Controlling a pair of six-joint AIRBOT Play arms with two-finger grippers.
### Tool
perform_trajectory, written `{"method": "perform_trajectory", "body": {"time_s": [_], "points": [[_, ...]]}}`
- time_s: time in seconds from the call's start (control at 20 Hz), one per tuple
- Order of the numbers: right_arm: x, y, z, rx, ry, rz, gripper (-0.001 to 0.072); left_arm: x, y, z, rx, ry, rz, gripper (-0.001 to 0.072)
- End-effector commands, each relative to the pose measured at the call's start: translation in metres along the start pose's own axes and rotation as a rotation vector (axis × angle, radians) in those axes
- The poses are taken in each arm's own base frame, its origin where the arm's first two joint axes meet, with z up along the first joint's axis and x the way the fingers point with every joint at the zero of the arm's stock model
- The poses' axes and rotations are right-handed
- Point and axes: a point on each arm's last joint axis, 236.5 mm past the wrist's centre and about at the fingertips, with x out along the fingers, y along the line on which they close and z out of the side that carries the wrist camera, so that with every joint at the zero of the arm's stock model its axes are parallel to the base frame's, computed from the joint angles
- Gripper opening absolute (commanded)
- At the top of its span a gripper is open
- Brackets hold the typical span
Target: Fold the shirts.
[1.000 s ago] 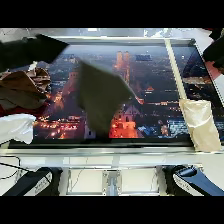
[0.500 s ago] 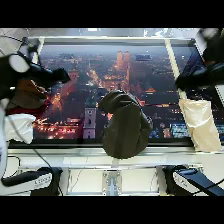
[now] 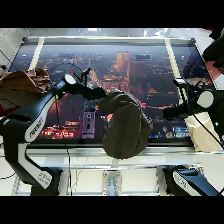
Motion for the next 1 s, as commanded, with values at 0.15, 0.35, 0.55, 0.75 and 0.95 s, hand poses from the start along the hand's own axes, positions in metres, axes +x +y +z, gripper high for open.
{"method": "perform_trajectory", "body": {"time_s": [0.15,0.35,0.55,0.75,0.95], "points": [[0.013,0.016,-0.016,0.032,-0.035,0.064,0.0425,0.026,-0.001,0.015,-0.033,-0.063,-0.053,0.0499],[0.038,0.025,-0.029,0.061,-0.008,0.108,0.0425,0.021,-0.020,0.027,-0.034,-0.094,-0.110,0.0009],[0.089,0.046,-0.043,0.166,0.015,0.217,0.0425,0.010,-0.028,0.035,-0.013,-0.116,-0.122,0.0008],[0.129,0.041,-0.033,0.237,0.029,0.233,0.0425,-0.007,-0.034,0.045,0.006,-0.150,-0.121,0.0008],[0.130,0.040,-0.030,0.305,0.062,0.368,0.0425,-0.022,-0.027,0.052,0.030,-0.173,-0.091,0.0008]]}}
